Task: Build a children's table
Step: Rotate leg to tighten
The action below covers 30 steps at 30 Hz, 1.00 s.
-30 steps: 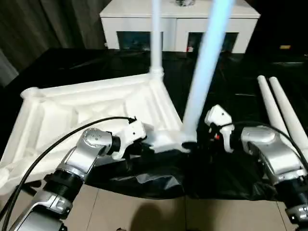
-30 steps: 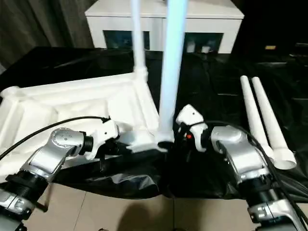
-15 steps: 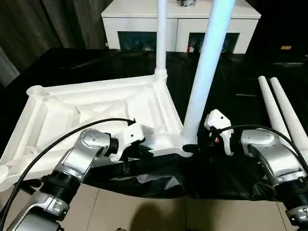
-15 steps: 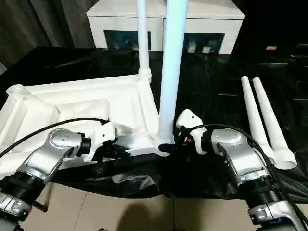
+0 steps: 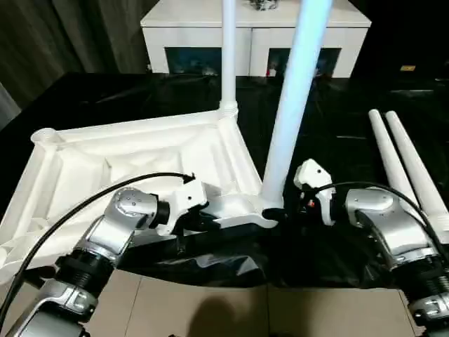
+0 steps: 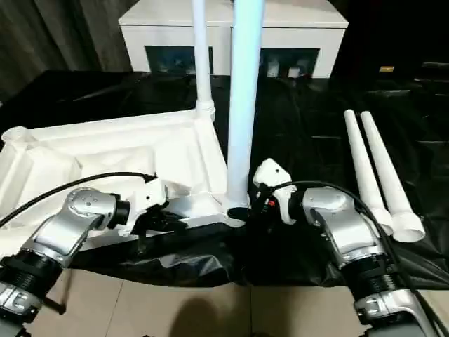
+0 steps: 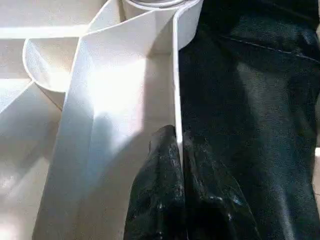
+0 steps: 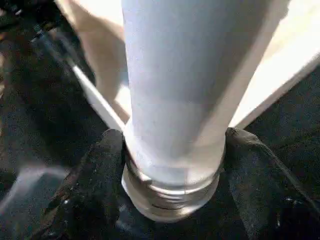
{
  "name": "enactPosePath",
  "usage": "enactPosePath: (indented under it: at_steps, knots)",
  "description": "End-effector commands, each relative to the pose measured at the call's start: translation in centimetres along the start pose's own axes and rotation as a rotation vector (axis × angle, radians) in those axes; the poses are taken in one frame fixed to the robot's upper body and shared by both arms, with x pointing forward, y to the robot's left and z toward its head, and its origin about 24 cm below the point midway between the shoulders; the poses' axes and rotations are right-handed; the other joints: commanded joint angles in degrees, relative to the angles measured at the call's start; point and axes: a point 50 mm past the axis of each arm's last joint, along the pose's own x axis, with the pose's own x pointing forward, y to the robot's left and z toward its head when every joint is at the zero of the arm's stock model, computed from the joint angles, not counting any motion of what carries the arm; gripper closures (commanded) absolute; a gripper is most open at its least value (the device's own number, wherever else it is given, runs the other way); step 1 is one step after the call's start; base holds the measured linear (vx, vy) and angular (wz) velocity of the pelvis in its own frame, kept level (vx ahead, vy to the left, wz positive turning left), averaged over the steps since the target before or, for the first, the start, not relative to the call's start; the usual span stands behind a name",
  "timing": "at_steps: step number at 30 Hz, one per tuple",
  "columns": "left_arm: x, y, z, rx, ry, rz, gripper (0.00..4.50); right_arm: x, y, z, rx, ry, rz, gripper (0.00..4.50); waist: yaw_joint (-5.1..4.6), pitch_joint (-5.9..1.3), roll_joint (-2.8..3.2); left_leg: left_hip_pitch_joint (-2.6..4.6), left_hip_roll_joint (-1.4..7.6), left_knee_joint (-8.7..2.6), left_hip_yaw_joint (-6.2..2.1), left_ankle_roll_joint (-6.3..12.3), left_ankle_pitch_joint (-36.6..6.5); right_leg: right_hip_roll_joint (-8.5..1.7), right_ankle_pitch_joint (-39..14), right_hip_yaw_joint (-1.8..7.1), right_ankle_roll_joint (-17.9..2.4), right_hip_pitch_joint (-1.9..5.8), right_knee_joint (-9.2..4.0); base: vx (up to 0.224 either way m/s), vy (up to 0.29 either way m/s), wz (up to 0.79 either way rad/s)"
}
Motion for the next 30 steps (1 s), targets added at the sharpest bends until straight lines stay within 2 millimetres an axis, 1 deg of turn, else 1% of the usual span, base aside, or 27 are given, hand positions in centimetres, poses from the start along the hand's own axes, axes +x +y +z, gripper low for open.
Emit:
enactPosePath:
  at_steps: [1, 2, 3, 4, 5, 6, 7, 8, 9, 10, 12, 15, 16, 17, 18, 19, 20, 21, 22, 23, 24, 25, 26, 27, 28, 29, 30]
  knots:
    - [0.5, -0.2, 1.8, 0.057, -0.067, -0.012, 4.50, 0.5, -0.4, -0.2, 0.036, -0.010, -0.078, 1.84, 0.08, -4.29, -0.86, -0.32, 1.11, -4.23, -0.09, 4.39, -7.9, -1.65, -17.5, 1.99, -10.5, 4.30, -3.71, 0.000, 0.000, 0.00]
    - [0.8, 0.1, 1.7, 0.047, -0.060, 0.021, 4.50, 0.9, -0.6, -0.3, 0.068, -0.021, -0.125, 1.84, -0.16, -4.32, -0.87, -0.35, 1.05, -4.23, -0.11, 4.22, -8.1, -1.63, -17.8, 1.97, -10.3, 4.34, -3.73, 0.000, 0.000, 0.00]
    - [1.4, 0.6, 1.8, 0.014, -0.065, 0.089, 4.50, 1.8, -0.6, -0.5, 0.124, -0.038, -0.205, 1.84, -0.24, -4.27, -0.75, -0.31, 1.05, -4.24, -0.07, 4.12, -8.4, -1.58, -18.0, 1.98, -10.2, 4.22, -3.77, 0.000, 0.000, 0.00]
    - [1.5, 0.7, 1.8, 0.009, -0.066, 0.097, 4.50, 1.9, -0.6, -0.5, 0.131, -0.040, -0.214, 1.85, -0.37, -4.14, -0.75, -0.05, 0.96, -4.29, 0.03, 3.59, -8.9, -1.48, -19.3, 1.98, -9.9, 4.01, -4.10, 0.000, 0.000, 0.00]
    - [1.9, 0.9, 2.0, -0.015, -0.076, 0.132, 4.50, 2.6, -0.5, -0.6, 0.162, -0.044, -0.269, 1.85, -0.40, -4.24, -0.74, -0.15, 0.86, -4.31, -0.05, 2.93, -8.8, -1.55, -20.1, 1.96, -9.4, 4.20, -4.03, 0.000, 0.000, 0.00]
    - [2.4, 1.1, 2.2, -0.038, -0.083, 0.160, 4.50, 3.3, -0.5, -0.6, 0.203, -0.048, -0.331, 1.85, -0.40, -4.27, -0.79, -0.13, 0.81, -4.32, -0.03, 2.88, -8.6, -1.51, -20.1, 1.96, -9.2, 4.20, -4.12, 0.000, 0.000, 0.00]
    - [2.8, 1.2, 2.4, -0.051, -0.087, 0.185, 4.50, 3.9, -0.4, -0.7, 0.247, -0.053, -0.383, 1.85, -0.46, -4.15, -0.67, 0.05, 0.80, -4.39, -0.02, 2.50, -9.2, -1.46, -20.9, 1.97, -9.0, 3.95, -4.24, 0.000, 0.000, 0.00]
    - [3.2, 1.3, 2.6, -0.070, -0.093, 0.210, 4.50, 4.4, -0.4, -0.6, 0.287, -0.054, -0.436, 1.85, -0.50, -4.23, -0.55, 0.00, 0.75, -4.49, -0.13, 1.99, -9.5, -1.58, -21.7, 1.89, -8.7, 4.11, -4.27, 0.000, 0.000, 0.00]
    - [3.5, 1.4, 2.8, -0.087, -0.098, 0.226, 4.50, 4.8, -0.4, -0.7, 0.312, -0.050, -0.473, 1.85, -0.54, -4.22, -0.63, -0.04, 0.75, -4.52, -0.13, 1.84, -9.6, -1.55, -21.9, 1.88, -8.4, 4.12, -4.32, 0.000, 0.000, 0.00]
    - [3.6, 1.5, 2.9, -0.093, -0.099, 0.238, 4.50, 4.9, -0.3, -0.7, 0.323, -0.048, -0.488, 1.85, -0.55, -4.16, -0.60, 0.13, 0.70, -4.57, -0.11, 1.83, -10.5, -1.49, -22.8, 1.86, -8.1, 3.94, -4.53, 0.000, 0.000, 0.00]
    - [4.4, 1.9, 3.4, -0.129, -0.097, 0.315, 4.50, 6.0, 0.0, -0.8, 0.362, -0.025, -0.578, 1.85, -0.59, -4.11, -0.44, 0.26, 0.62, -4.51, -0.01, 1.73, -11.1, -1.47, -23.6, 1.86, -7.8, 3.66, -4.78, 0.000, 0.000, 0.00]
    - [5.4, 2.2, 4.0, -0.171, -0.091, 0.408, 4.50, 7.5, 0.3, -0.5, 0.408, -0.015, -0.688, 1.85, -0.68, -4.13, -0.43, 0.16, 0.60, -4.65, -0.10, 1.42, -11.5, -1.47, -24.1, 1.83, -7.1, 3.68, -4.89, 0.000, 0.000, 0.00]
    - [5.7, 2.3, 4.2, -0.181, -0.088, 0.433, 4.50, 8.1, 0.5, -0.2, 0.425, -0.015, -0.701, 1.85, -0.66, -4.12, -0.58, 0.30, 0.44, -4.65, -0.12, 1.38, -11.9, -1.46, -25.4, 1.70, -6.6, 3.65, -5.17, 0.000, 0.000, 0.00]
    - [6.2, 2.3, 4.5, -0.180, -0.079, 0.468, 4.50, 9.0, 0.9, 0.4, 0.419, -0.018, -0.695, 1.85, -0.63, -4.19, -0.41, 0.26, 0.47, -4.63, -0.19, 1.56, -11.9, -1.59, -25.3, 1.74, -6.5, 3.64, -5.13, 0.000, 0.000, 0.00]
    - [6.4, 2.3, 4.7, -0.174, -0.073, 0.478, 4.50, 9.5, 1.2, 0.8, 0.413, -0.028, -0.674, 1.85, -0.70, -4.17, -0.40, 0.29, 0.43, -4.61, -0.10, 1.70, -12.2, -1.49, -25.6, 1.69, -6.4, 3.51, -5.25, 0.000, 0.000, 0.00]
    - [6.4, 2.3, 4.7, -0.173, -0.072, 0.480, 4.50, 9.6, 1.2, 0.8, 0.412, -0.030, -0.670, 1.85, -0.72, -4.18, -0.70, 0.29, 0.36, -4.58, -0.10, 1.91, -12.3, -1.45, -25.7, 1.63, -6.2, 3.55, -5.31, 0.000, 0.000, 0.00]
    - [6.6, 2.2, 4.9, -0.168, -0.080, 0.478, 4.50, 10.0, 1.4, 1.5, 0.403, -0.071, -0.643, 1.50, -0.54, -4.21, -0.64, 0.28, 0.37, -4.57, -0.06, 2.60, -12.5, -1.53, -25.8, 1.64, -5.9, 3.56, -5.37, 0.000, 0.000, 0.00]
    - [6.7, 2.2, 5.1, -0.168, -0.088, 0.475, 4.50, 10.0, 1.5, 1.8, 0.400, -0.092, -0.642, 1.30, -0.49, -4.20, -0.60, 0.21, 0.36, -4.57, -0.08, 2.80, -12.4, -1.56, -25.7, 1.63, -5.9, 3.62, -5.35, 0.000, 0.000, 0.00]
    - [6.7, 2.1, 5.2, -0.158, -0.095, 0.464, 4.50, 9.9, 1.4, 2.1, 0.396, -0.109, -0.637, 1.30, -0.48, -4.24, -0.76, -0.02, 0.38, -4.60, -0.11, 3.11, -11.9, -1.59, -25.5, 1.62, -5.6, 3.75, -5.32, 0.000, 0.000, 0.00]
    - [6.6, 2.1, 5.2, -0.150, -0.097, 0.457, 4.50, 9.8, 1.3, 2.3, 0.393, -0.119, -0.633, 1.09, -0.48, -4.26, -0.60, -0.08, 0.43, -4.64, -0.15, 3.35, -11.7, -1.54, -24.9, 1.66, -5.7, 3.73, -5.13, 0.000, 0.000, 0.00]
    - [6.6, 2.1, 5.2, -0.145, -0.100, 0.452, 4.50, 9.7, 1.2, 2.3, 0.392, -0.122, -0.636, 0.98, -0.53, -4.21, -0.61, -0.14, 0.43, -4.69, -0.21, 3.39, -11.7, -1.56, -25.0, 1.62, -5.6, 3.79, -5.13, 0.000, 0.000, 0.00]
    - [6.6, 2.1, 5.3, -0.143, -0.102, 0.450, 4.50, 9.7, 1.2, 2.4, 0.392, -0.123, -0.637, 0.98, -0.71, -4.27, -0.78, -0.60, 0.34, -4.71, -0.34, 3.43, -11.3, -1.65, -24.9, 1.52, -5.4, 4.20, -4.98, 0.000, 0.000, 0.00]
    - [6.1, 2.0, 5.0, -0.134, -0.109, 0.423, 4.50, 9.1, 0.6, 2.5, 0.372, -0.131, -0.633, 0.78, -0.79, -4.38, -0.76, -0.54, 0.40, -4.70, -0.38, 3.55, -10.9, -1.65, -24.4, 1.50, -5.4, 4.15, -4.95, 0.000, 0.000, 0.00]
    - [6.1, 2.0, 5.0, -0.134, -0.109, 0.422, 4.50, 9.1, 0.6, 2.5, 0.371, -0.131, -0.632, 0.78, -0.79, -4.43, -0.73, -0.33, 0.42, -4.62, -0.33, 3.71, -10.7, -1.69, -23.9, 1.55, -5.7, 3.99, -5.00, 0.000, 0.000, 0.00]
    - [5.9, 2.0, 4.9, -0.136, -0.108, 0.413, 4.50, 8.8, 0.2, 2.5, 0.369, -0.134, -0.628, 0.64, -0.88, -4.51, -0.70, -0.36, 0.50, -4.53, -0.29, 4.08, -10.0, -1.65, -22.2, 1.65, -6.6, 3.98, -4.75, 0.000, 0.000, 0.00]
    - [5.7, 2.0, 4.7, -0.125, -0.110, 0.395, 4.50, 8.4, -0.1, 2.5, 0.356, -0.137, -0.612, 0.64, -0.83, -4.56, -0.70, -0.43, 0.50, -4.45, -0.25, 4.31, -9.4, -1.66, -21.2, 1.67, -7.0, 4.01, -4.61, 0.000, 0.000, 0.00]
    - [5.2, 1.8, 4.2, -0.111, -0.104, 0.360, 4.50, 7.3, -0.7, 2.4, 0.307, -0.130, -0.576, 0.64, -0.77, -4.57, -0.71, -0.52, 0.55, -4.41, -0.23, 4.78, -8.6, -1.61, -19.4, 1.67, -7.9, 4.11, -4.33, 0.000, 0.000, 0.00]
